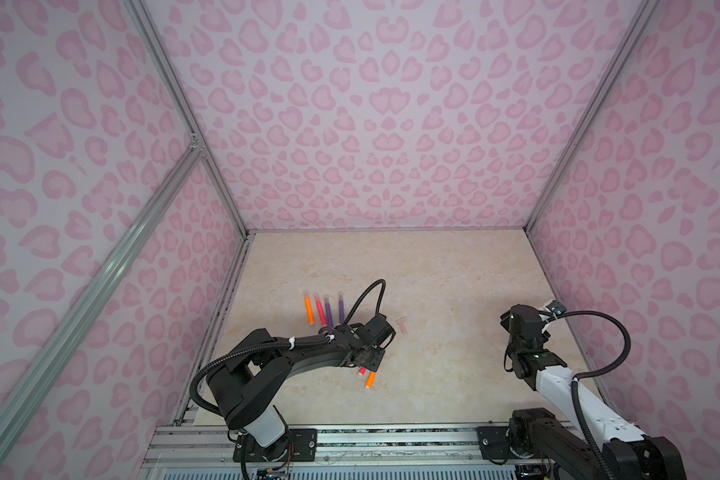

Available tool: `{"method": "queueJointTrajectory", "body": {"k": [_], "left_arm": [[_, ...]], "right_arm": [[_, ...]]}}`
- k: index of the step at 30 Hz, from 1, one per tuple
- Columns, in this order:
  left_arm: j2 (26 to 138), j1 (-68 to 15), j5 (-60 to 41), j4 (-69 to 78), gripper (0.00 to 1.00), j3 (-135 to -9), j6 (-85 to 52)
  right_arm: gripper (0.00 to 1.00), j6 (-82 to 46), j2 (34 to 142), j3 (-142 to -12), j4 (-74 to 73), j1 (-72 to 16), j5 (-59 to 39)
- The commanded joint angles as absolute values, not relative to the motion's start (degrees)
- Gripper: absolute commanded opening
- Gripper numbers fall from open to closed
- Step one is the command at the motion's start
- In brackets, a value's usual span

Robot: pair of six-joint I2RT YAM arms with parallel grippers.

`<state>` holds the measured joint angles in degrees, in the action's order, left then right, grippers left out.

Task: Insert the pens into the pen caps
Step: 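Lower the left gripper and close it on the pink highlighter, then lift the pink highlighter tip-up with the left gripper while the right gripper moves inward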

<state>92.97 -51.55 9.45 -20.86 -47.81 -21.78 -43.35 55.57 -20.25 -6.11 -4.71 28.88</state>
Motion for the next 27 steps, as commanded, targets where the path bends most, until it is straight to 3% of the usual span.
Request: {"method": "queueJointTrajectory", "body": {"k": [1,27], "left_arm": [[92.7,-51.6,9.7,-23.2,0.32,-48.1,-21.4],[93.3,-51.7,9.5,-23.9,0.33,-48.4,-21.0]], "right_arm": [[0.71,-43.5,56.2,-20.5,-5.9,-4.7,29.4],[0.7,-43.6,55.2,-20.0,-6.1,-4.7,29.4]]}}
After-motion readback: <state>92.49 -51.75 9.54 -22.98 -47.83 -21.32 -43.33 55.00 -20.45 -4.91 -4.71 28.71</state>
